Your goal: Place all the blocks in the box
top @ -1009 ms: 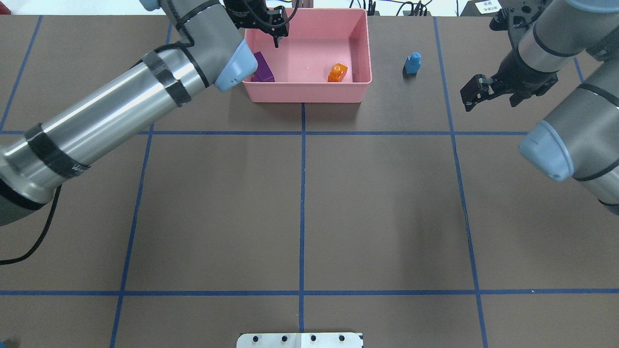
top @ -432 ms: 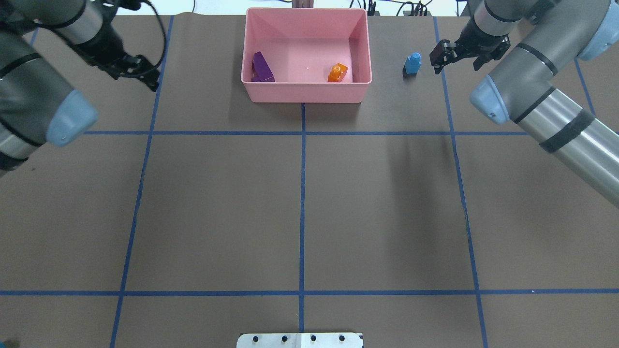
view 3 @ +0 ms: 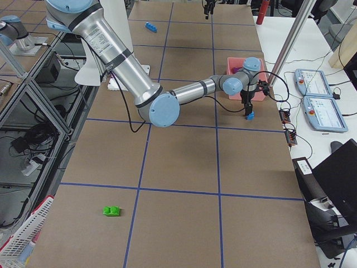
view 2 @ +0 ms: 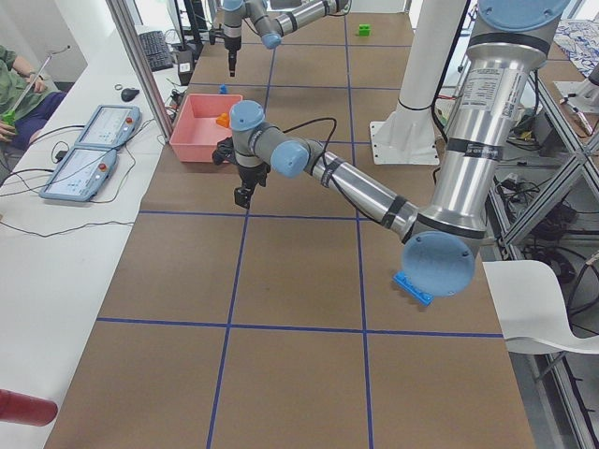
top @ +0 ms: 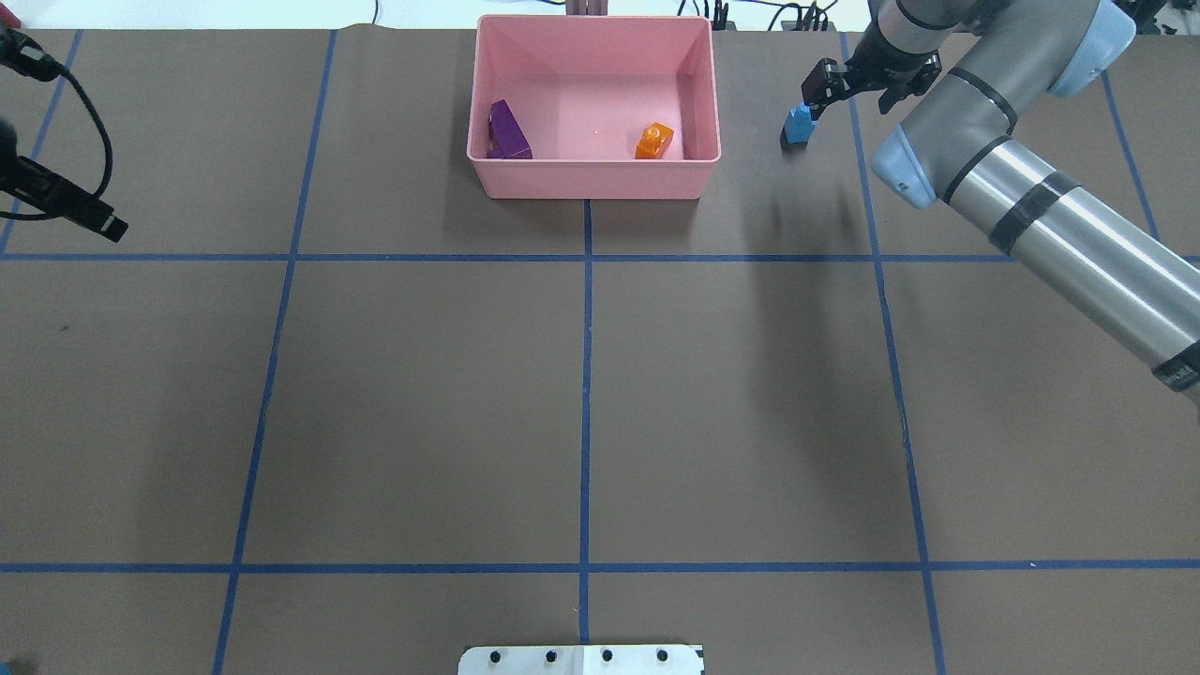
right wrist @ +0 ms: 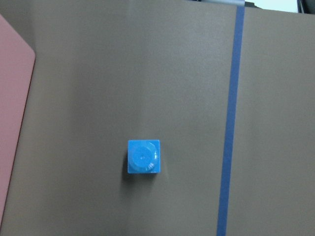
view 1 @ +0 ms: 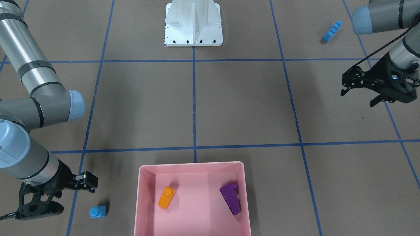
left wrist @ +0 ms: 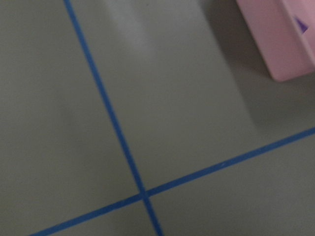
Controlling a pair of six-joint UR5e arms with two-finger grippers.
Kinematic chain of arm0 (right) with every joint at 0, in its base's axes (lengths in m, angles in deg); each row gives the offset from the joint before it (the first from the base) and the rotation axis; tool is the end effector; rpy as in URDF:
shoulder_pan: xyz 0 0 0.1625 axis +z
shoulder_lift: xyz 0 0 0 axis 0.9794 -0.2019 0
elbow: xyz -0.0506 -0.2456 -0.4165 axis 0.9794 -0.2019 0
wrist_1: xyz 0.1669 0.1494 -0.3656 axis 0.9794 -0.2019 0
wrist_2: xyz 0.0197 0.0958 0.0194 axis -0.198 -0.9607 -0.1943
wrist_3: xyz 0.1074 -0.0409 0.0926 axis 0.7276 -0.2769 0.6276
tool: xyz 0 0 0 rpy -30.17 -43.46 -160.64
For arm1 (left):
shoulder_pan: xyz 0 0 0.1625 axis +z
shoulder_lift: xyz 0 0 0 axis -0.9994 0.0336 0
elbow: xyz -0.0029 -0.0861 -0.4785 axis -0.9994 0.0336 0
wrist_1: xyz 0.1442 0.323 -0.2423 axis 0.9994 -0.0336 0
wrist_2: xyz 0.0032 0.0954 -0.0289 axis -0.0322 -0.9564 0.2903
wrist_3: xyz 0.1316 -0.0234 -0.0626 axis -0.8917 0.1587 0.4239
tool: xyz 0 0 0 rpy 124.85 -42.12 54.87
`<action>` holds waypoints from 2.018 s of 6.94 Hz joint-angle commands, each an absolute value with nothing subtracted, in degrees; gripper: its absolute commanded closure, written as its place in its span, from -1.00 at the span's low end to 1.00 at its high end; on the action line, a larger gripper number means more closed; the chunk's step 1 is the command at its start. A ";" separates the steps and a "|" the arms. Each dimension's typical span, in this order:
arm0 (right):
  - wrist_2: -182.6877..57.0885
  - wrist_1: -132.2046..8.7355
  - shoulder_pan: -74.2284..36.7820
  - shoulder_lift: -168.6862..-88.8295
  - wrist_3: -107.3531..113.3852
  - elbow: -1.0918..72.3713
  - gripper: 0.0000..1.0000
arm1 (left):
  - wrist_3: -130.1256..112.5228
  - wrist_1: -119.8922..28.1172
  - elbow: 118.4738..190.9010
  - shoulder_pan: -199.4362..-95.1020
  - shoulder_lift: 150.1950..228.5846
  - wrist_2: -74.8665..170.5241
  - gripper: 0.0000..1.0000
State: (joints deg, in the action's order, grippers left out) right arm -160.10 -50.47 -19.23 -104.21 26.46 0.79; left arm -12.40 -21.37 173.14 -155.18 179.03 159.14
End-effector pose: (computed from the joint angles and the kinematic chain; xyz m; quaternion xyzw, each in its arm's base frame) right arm -0.4095 -0.7992 0.4584 0.1080 -0.3809 -0.0112 0.9182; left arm 0.1940 -0.5439 0.4899 0.1304 0.4085 0.1874 0.8838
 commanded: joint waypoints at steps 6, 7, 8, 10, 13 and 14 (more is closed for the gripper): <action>-151.22 -36.93 -24.21 -95.78 30.55 -19.21 -0.67 | -12.90 -21.37 174.81 -155.57 177.18 160.42 -1.00; -151.22 -36.93 -24.30 -95.78 30.55 -19.21 -0.18 | -12.90 -21.37 174.81 -155.57 177.18 160.42 -1.00; -151.22 -36.93 -24.22 -95.69 30.55 -19.21 0.85 | -12.90 -21.37 174.72 -155.57 177.18 160.42 -1.00; -151.40 -36.93 -23.25 -94.64 30.55 -19.04 1.00 | -11.16 -21.45 174.90 -155.57 177.27 160.42 -1.00; -154.54 -38.06 -19.05 -94.02 32.29 -13.97 1.00 | -10.35 -21.45 174.90 -155.49 177.35 160.50 -1.00; -155.78 -41.12 -18.51 -92.71 37.61 -10.63 1.00 | -10.35 -21.45 174.99 -155.57 177.35 160.50 -1.00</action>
